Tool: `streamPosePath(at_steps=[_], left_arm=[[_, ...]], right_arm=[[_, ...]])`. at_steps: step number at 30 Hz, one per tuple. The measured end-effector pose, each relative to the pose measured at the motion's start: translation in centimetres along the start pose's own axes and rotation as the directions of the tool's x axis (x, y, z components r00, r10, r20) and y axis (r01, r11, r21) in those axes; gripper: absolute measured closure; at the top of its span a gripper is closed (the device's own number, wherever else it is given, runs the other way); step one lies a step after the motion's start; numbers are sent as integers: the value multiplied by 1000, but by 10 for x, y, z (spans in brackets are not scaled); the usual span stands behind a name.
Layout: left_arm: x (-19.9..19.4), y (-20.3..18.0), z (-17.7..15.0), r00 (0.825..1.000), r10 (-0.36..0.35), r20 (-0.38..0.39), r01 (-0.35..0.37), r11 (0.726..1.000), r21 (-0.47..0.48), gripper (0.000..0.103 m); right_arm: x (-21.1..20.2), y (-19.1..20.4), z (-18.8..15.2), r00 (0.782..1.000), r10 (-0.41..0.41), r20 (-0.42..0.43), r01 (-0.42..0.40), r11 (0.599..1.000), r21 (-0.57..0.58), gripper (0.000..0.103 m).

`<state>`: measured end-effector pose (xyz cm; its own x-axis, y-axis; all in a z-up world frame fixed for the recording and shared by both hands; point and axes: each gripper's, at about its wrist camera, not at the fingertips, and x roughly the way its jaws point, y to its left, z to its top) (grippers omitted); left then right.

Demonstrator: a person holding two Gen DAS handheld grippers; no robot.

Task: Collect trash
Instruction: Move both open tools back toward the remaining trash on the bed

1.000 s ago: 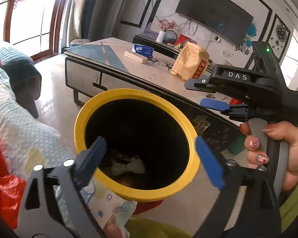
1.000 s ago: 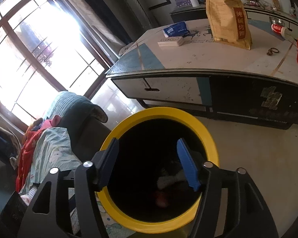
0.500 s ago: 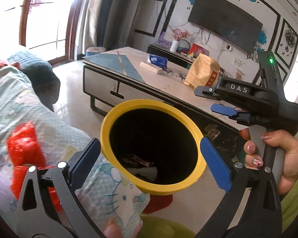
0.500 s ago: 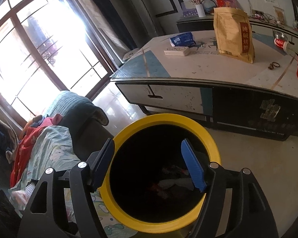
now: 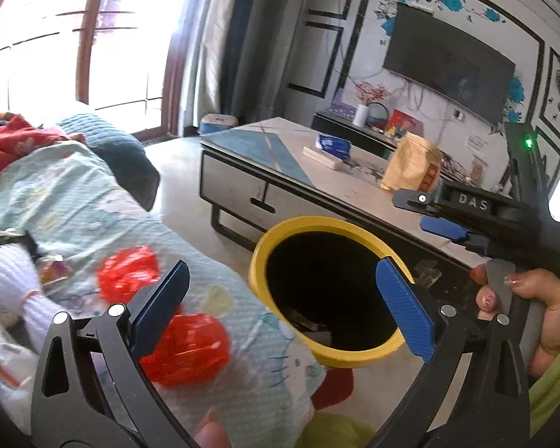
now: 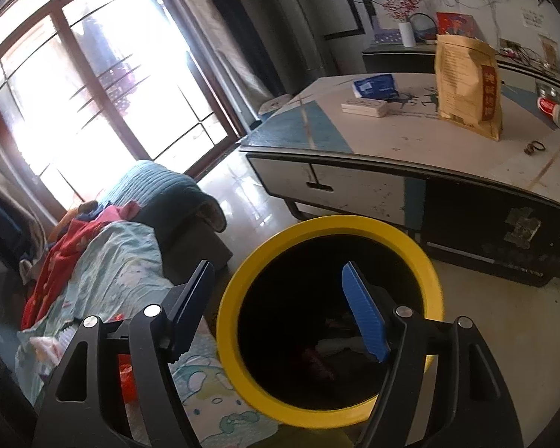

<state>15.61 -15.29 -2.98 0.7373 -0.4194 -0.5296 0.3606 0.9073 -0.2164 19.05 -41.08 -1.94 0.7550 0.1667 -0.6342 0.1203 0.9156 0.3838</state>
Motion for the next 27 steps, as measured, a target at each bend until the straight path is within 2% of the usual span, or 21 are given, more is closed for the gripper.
streamPosePath(at_steps=[13, 27], left_arm=[[-42, 35, 2, 993, 94, 68, -90, 994, -60, 11], [-87, 77, 3, 971, 203, 128, -187, 974, -131, 11]], right_arm=[[-10, 48, -18, 997, 75, -4, -75, 990, -118, 33], [-18, 93, -39, 986, 160, -37, -164, 963, -213, 33]])
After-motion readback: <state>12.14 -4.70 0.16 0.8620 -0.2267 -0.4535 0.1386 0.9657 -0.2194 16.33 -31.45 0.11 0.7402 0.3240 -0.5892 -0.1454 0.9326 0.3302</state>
